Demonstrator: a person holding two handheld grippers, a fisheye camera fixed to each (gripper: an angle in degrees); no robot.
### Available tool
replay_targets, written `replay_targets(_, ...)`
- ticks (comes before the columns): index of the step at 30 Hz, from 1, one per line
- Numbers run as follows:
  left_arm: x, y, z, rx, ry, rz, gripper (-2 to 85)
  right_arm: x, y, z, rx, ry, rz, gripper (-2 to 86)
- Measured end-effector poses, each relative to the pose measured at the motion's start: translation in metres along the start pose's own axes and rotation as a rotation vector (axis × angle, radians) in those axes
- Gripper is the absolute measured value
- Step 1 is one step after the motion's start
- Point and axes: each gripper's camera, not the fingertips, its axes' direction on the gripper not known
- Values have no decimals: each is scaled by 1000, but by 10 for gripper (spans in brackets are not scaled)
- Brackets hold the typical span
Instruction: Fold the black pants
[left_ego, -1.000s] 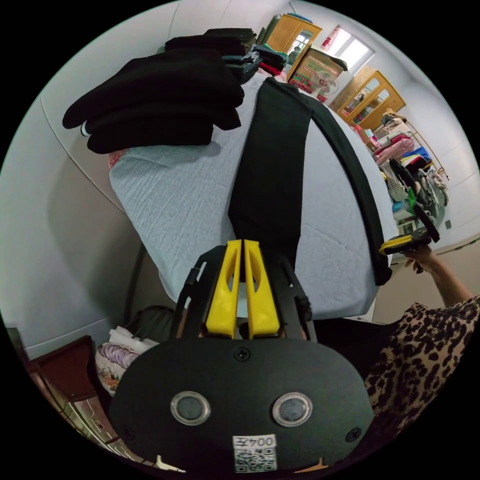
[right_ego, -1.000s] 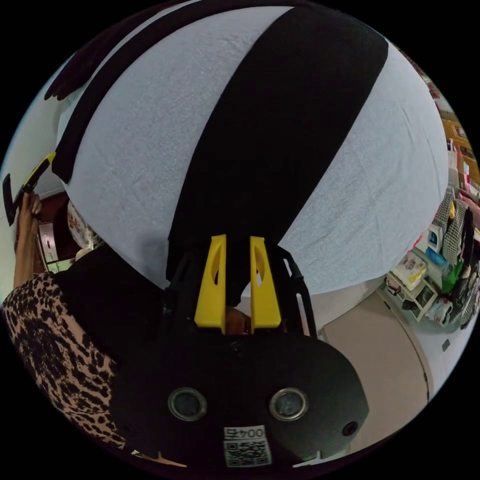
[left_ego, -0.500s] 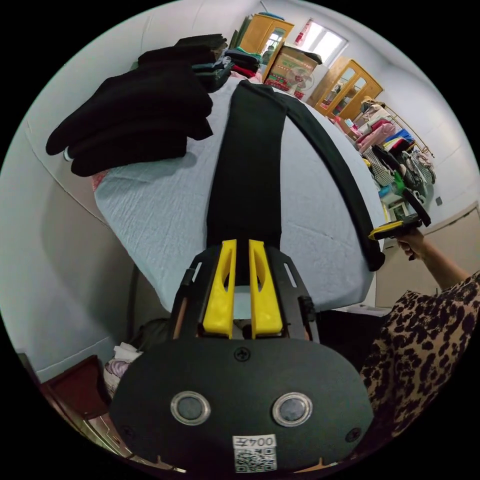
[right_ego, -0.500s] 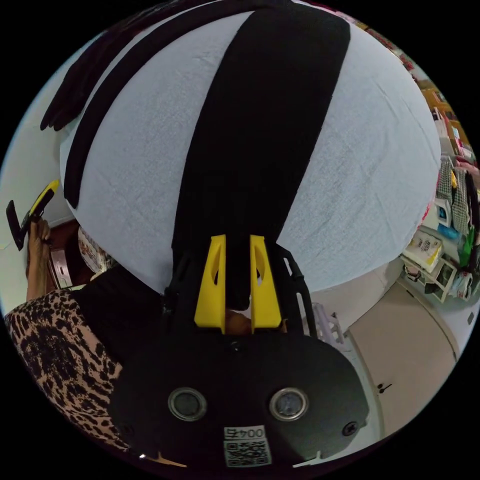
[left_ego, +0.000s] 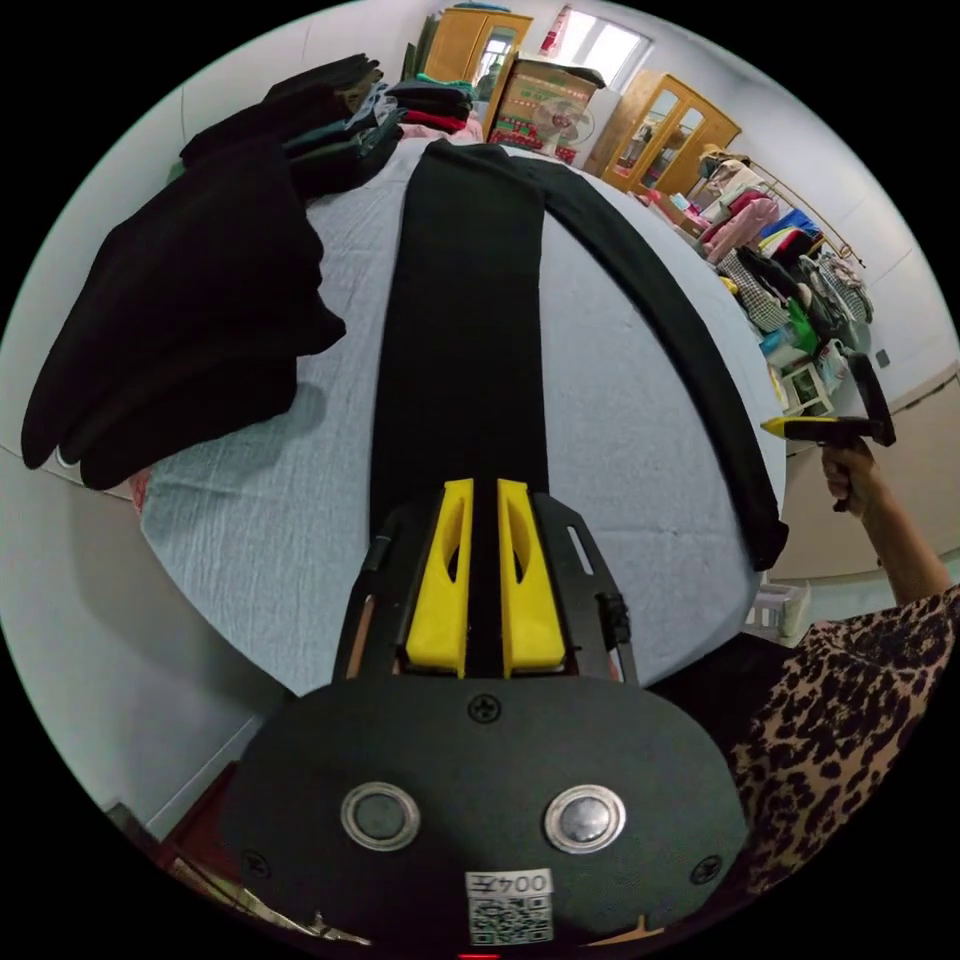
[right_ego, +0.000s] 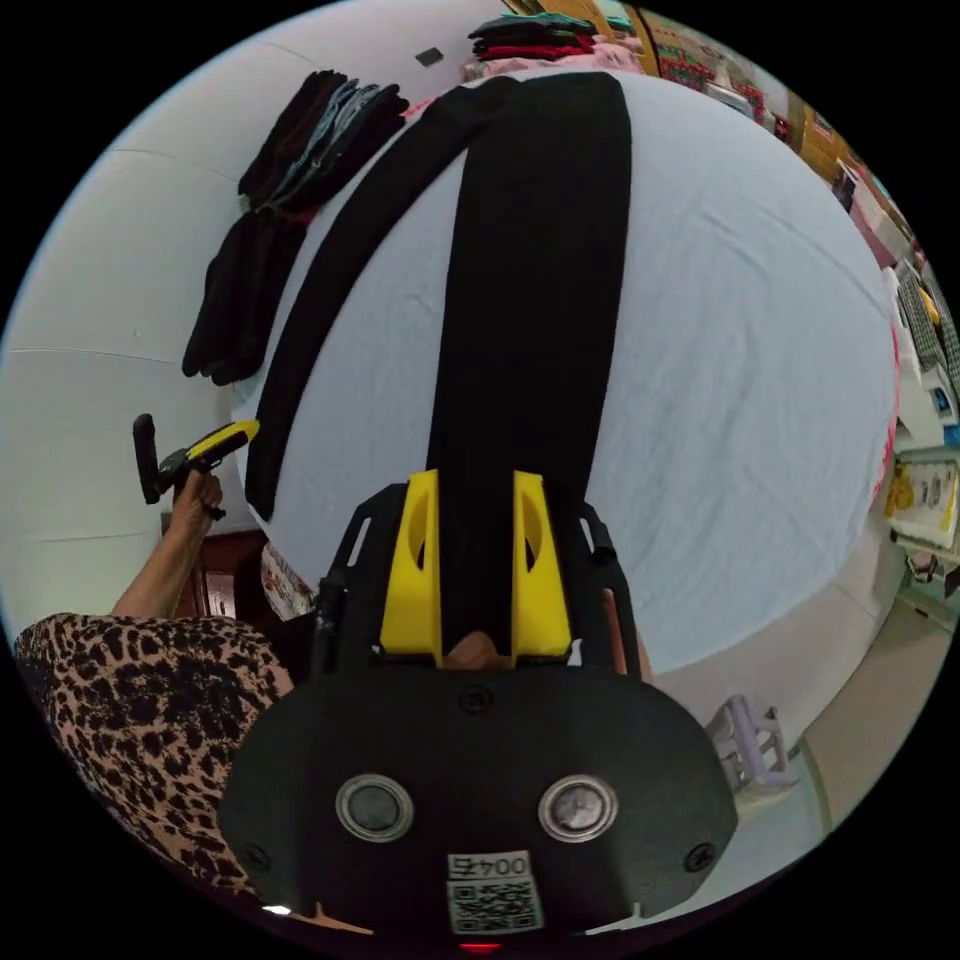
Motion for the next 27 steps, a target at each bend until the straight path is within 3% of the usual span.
replay_targets(12, 6, -51, -53, 0, -22, -48, 32, 70, -101, -13, 284, 33, -114, 164)
replay_targets(19, -22, -151, -78, 124, 12, 42, 67, 99, -119, -19, 385, 53, -5, 157)
replay_targets(27, -75, -303, -50, 242, 95, 107, 76, 125, -124, -36, 524, 48, 144, 136)
